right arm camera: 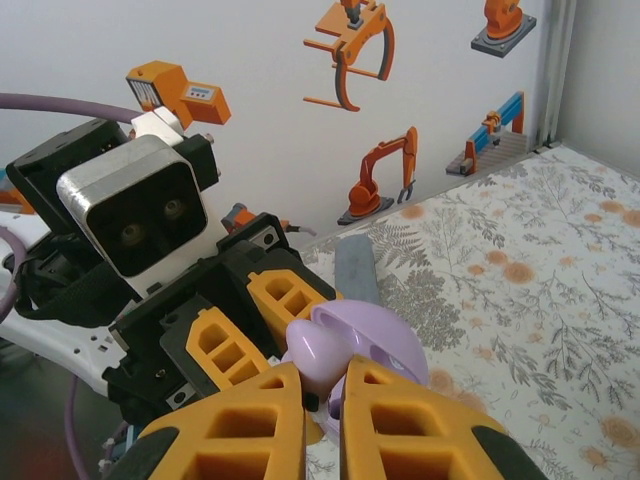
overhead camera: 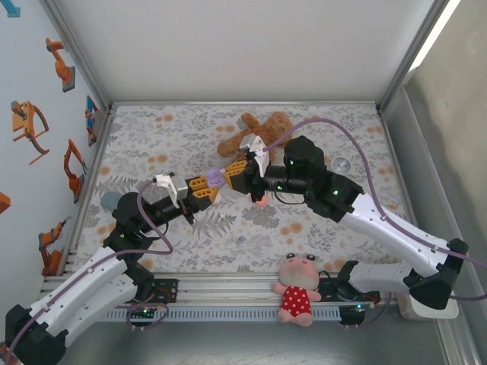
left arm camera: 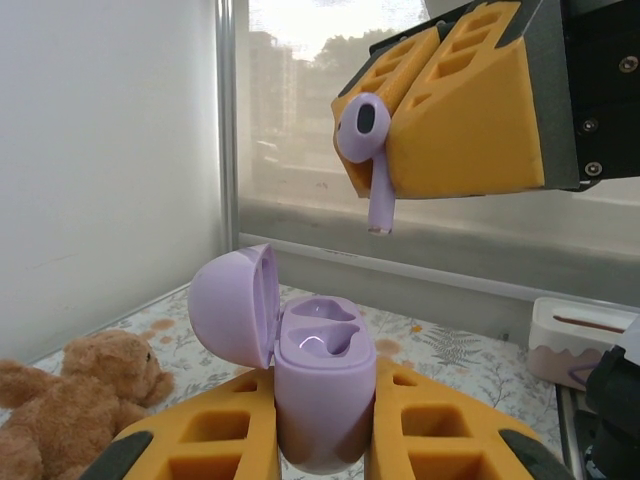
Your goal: Insert wireless bluetooth earbuds into charging case
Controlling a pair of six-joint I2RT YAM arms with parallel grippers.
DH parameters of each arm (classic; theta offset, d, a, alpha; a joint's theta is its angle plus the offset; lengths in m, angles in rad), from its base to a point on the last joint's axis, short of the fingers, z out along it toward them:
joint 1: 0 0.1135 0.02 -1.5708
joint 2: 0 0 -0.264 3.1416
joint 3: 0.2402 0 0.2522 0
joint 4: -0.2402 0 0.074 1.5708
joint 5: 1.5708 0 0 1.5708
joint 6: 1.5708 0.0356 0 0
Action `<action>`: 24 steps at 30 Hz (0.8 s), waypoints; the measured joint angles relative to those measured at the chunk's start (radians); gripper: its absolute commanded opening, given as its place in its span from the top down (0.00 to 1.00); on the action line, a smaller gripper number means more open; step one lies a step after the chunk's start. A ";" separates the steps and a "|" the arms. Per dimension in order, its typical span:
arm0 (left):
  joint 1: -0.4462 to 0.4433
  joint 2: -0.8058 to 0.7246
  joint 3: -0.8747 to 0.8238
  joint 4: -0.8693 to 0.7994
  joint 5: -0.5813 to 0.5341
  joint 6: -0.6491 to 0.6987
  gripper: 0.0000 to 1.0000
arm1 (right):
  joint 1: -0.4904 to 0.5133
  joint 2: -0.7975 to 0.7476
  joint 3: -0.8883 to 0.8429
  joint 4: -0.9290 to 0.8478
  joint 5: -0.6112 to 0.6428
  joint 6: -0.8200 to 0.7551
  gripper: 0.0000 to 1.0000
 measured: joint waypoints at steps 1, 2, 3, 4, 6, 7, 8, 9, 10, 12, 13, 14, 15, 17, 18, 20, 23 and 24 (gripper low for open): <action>0.000 0.000 0.000 0.000 0.002 0.000 0.97 | 0.002 0.003 0.006 -0.005 0.000 -0.003 0.87; 0.000 0.000 0.000 0.000 0.005 0.000 0.97 | 0.006 0.005 0.011 -0.008 0.000 -0.004 0.87; 0.000 0.000 0.000 0.000 0.008 0.000 0.97 | 0.008 0.007 0.013 -0.010 0.000 -0.007 0.88; 0.000 0.000 0.000 0.000 0.012 0.000 0.97 | 0.012 0.010 0.014 -0.013 0.000 -0.011 0.88; 0.000 0.000 0.000 0.000 0.015 0.000 0.97 | 0.016 0.018 0.016 -0.017 0.000 -0.015 0.88; 0.000 0.000 0.000 0.000 0.016 0.000 0.97 | 0.018 0.023 0.018 -0.021 0.000 -0.018 0.88; 0.000 0.000 0.000 0.000 0.016 0.000 0.97 | 0.019 0.029 0.021 -0.027 0.000 -0.019 0.87; 0.000 0.000 0.000 0.000 0.017 0.000 0.97 | 0.020 0.034 0.023 -0.031 0.000 -0.021 0.88; 0.000 -0.002 0.000 0.000 0.017 0.000 0.97 | 0.020 0.039 0.024 -0.036 0.000 -0.023 0.87; 0.000 -0.004 0.000 0.000 0.017 0.000 0.97 | 0.021 0.047 0.025 -0.045 0.000 -0.024 0.88; 0.000 -0.005 0.000 -0.001 0.017 0.000 0.97 | 0.023 0.048 0.026 -0.050 0.000 -0.025 0.88; 0.000 -0.007 0.000 -0.002 0.017 0.000 0.97 | 0.024 0.050 0.027 -0.054 0.000 -0.026 0.88; 0.000 -0.008 0.000 -0.003 0.018 0.000 0.97 | 0.026 0.052 0.029 -0.056 0.000 -0.026 0.88; 0.000 -0.009 0.000 -0.002 0.019 0.000 0.97 | 0.027 0.053 0.033 -0.058 0.000 -0.026 0.88; 0.000 -0.010 0.000 -0.002 0.019 0.000 0.97 | 0.028 0.053 0.035 -0.060 0.000 -0.026 0.88; 0.000 -0.011 0.000 -0.002 0.020 0.000 0.97 | 0.029 0.055 0.040 -0.064 0.000 -0.026 0.88; 0.000 -0.011 0.000 -0.002 0.020 0.000 0.97 | 0.033 0.056 0.043 -0.065 0.000 -0.026 0.88; 0.000 -0.011 0.000 -0.002 0.020 0.000 0.97 | 0.034 0.056 0.043 -0.065 0.000 -0.026 0.87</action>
